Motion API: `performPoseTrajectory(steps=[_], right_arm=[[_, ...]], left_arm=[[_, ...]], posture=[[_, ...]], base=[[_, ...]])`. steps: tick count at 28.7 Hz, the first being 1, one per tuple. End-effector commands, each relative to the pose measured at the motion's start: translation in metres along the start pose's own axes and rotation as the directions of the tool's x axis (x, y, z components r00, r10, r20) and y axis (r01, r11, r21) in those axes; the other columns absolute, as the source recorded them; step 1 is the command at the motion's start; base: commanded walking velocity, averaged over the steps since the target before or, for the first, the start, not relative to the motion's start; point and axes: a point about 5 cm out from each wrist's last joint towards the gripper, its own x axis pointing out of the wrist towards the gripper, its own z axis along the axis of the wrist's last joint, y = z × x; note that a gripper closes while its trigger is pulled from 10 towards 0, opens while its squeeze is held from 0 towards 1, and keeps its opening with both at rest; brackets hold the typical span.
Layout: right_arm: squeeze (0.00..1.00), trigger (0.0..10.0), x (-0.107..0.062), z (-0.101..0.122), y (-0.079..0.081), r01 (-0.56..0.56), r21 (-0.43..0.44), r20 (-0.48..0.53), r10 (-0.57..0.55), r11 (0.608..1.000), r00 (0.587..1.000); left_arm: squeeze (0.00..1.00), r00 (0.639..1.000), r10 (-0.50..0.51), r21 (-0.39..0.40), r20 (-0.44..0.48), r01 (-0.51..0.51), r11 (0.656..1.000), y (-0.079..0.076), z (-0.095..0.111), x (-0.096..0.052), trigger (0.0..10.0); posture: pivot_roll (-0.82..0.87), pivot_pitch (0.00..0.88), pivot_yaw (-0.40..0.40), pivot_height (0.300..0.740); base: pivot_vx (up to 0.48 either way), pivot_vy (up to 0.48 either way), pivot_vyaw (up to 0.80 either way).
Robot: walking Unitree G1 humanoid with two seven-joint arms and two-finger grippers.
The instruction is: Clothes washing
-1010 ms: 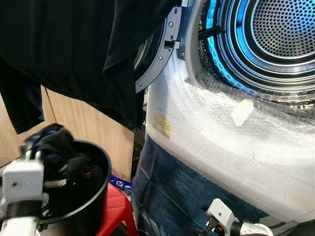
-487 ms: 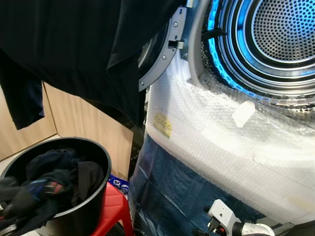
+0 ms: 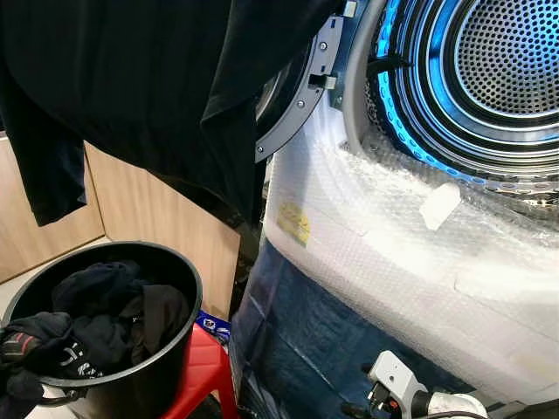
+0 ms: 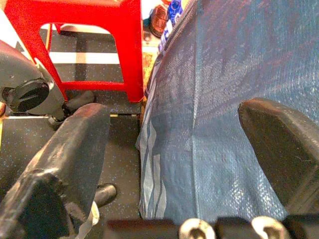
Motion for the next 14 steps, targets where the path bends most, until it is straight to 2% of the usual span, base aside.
performPoseTrajectory(steps=[1,8,10,13,14], right_arm=[[0.00,10.0,-0.005,-0.002,-0.006,0.025,0.002,-0.020,-0.025,1.000,0.999],[0.00,10.0,-0.005,-0.002,-0.007,0.032,0.002,-0.018,-0.032,0.999,0.999],[0.00,10.0,-0.005,-0.002,-0.007,0.034,0.001,-0.017,-0.034,0.999,0.999],[0.00,10.0,-0.005,-0.003,-0.006,0.035,0.002,-0.017,-0.035,0.999,0.999],[0.00,10.0,-0.005,-0.003,-0.006,0.036,0.002,-0.017,-0.035,0.999,0.999]], left_arm=[[0.00,1.000,-0.003,-0.006,-0.008,0.003,1.000,0.001,0.000,0.004,10.0],[0.00,0.998,-0.053,-0.034,-0.022,0.052,0.998,-0.005,0.000,0.008,10.0],[0.00,0.990,-0.138,-0.059,-0.002,0.138,0.989,-0.018,0.006,0.008,10.0],[0.00,0.982,-0.187,-0.040,0.037,0.188,0.981,-0.029,0.015,0.006,10.0],[0.00,0.976,-0.214,-0.069,0.041,0.217,0.974,-0.034,0.017,0.005,10.0]], posture=[[0.22,0.000,-0.153,0.740],[0.22,0.000,-0.151,0.740],[0.22,0.000,-0.151,0.740],[0.22,0.000,-0.147,0.740],[0.21,0.000,-0.146,0.740]], base=[[0.000,0.000,0.00],[0.000,0.000,0.00],[0.000,0.000,0.00],[0.000,0.000,0.00],[0.000,0.000,0.00]])
